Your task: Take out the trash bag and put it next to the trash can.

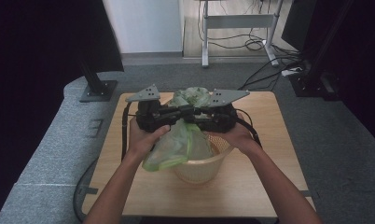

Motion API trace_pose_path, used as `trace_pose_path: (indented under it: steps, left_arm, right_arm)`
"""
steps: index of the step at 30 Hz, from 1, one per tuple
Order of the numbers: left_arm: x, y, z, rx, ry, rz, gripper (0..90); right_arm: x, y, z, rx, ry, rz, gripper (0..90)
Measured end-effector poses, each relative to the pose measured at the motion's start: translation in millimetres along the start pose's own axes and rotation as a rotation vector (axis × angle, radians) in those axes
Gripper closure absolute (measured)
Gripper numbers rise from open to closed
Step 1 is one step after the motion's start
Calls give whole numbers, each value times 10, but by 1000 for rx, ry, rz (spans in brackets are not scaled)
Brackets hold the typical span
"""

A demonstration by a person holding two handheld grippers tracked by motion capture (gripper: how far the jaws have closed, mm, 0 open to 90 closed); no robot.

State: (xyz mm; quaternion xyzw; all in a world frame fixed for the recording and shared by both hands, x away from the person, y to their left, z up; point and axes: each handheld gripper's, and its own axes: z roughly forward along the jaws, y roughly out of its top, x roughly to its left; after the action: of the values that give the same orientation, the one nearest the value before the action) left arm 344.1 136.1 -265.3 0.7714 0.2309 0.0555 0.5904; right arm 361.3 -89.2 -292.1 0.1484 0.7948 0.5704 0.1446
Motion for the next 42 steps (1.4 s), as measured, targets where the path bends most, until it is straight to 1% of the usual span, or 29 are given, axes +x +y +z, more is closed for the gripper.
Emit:
trace_pose_path:
  steps: [1,2,3,4,6,8,10,11,13,16,17,19,20,21,22,23,24,25,26,27,29,31,33,36,38,42]
  left_arm:
    - [4,-2,-12,-3,10,-1,825]
    - [12,-4,-32,-9,20,-3,793]
    - [21,-6,-58,-18,29,-5,758]
    - [32,-5,-88,-19,36,-3,716]
    - [56,3,-159,-9,66,4,590]
    - [80,-1,-255,-28,124,13,497]
    - [126,-7,-360,-46,145,5,421]
    - [148,-14,-411,-56,167,6,383]
    - [199,-33,-514,-73,204,8,332]
    - [284,-78,-650,-87,236,-7,294]
    - [318,-105,-694,-90,248,-8,281]
    - [366,-160,-747,-82,260,-3,252]
    - [366,-160,-747,-82,260,-3,231]
    - [387,-202,-752,-65,255,2,231]
    - [392,-261,-718,-35,238,12,213]
    - [392,-261,-718,-35,238,12,192]
    - [392,-261,-718,-35,238,12,192]
    - [367,-310,-658,-13,216,30,192]
    - [340,-335,-617,-9,202,44,178]
    - [319,-350,-591,-10,192,54,171]
    - [253,-385,-512,8,165,91,154]
    - [204,-398,-446,23,152,115,143]
    - [167,-398,-381,28,137,123,140]
    - [138,-375,-269,43,121,119,131]
    - [125,-359,-190,61,121,127,132]
    - [87,-328,-65,65,117,128,131]
  right_arm:
    - [7,0,5,7,-5,-1,816]
    - [14,-3,4,4,-16,-9,856]
    - [17,-3,-6,4,-34,-11,872]
    - [11,-3,-19,6,-47,-6,878]
    - [-7,-3,-74,3,-72,-4,883]
    - [-25,1,-135,-5,-81,-1,884]
    - [-46,12,-215,-23,-91,0,886]
    - [-56,20,-258,-33,-93,2,886]
    - [-72,45,-346,-54,-95,1,886]
    - [-93,100,-478,-88,-99,-1,886]
    - [-103,121,-523,-103,-96,2,886]
    - [-124,163,-603,-130,-88,4,886]
    - [-124,163,-603,-130,-88,4,886]
    - [-135,188,-654,-147,-72,2,886]
    - [-135,214,-691,-149,-81,-5,886]
    - [-135,214,-691,-149,-81,-5,886]
    - [-131,245,-720,-153,-92,-5,886]
    - [-131,245,-720,-153,-92,-5,886]
    - [-125,271,-729,-156,-112,0,886]
    - [-123,285,-726,-155,-123,1,886]
    - [-116,303,-713,-157,-140,3,886]
    - [-111,319,-700,-163,-154,8,886]
    - [-107,341,-684,-167,-169,12,886]
    - [-88,375,-634,-171,-171,15,886]
    - [-58,396,-583,-166,-159,10,886]
    - [30,417,-476,-153,-126,-7,886]
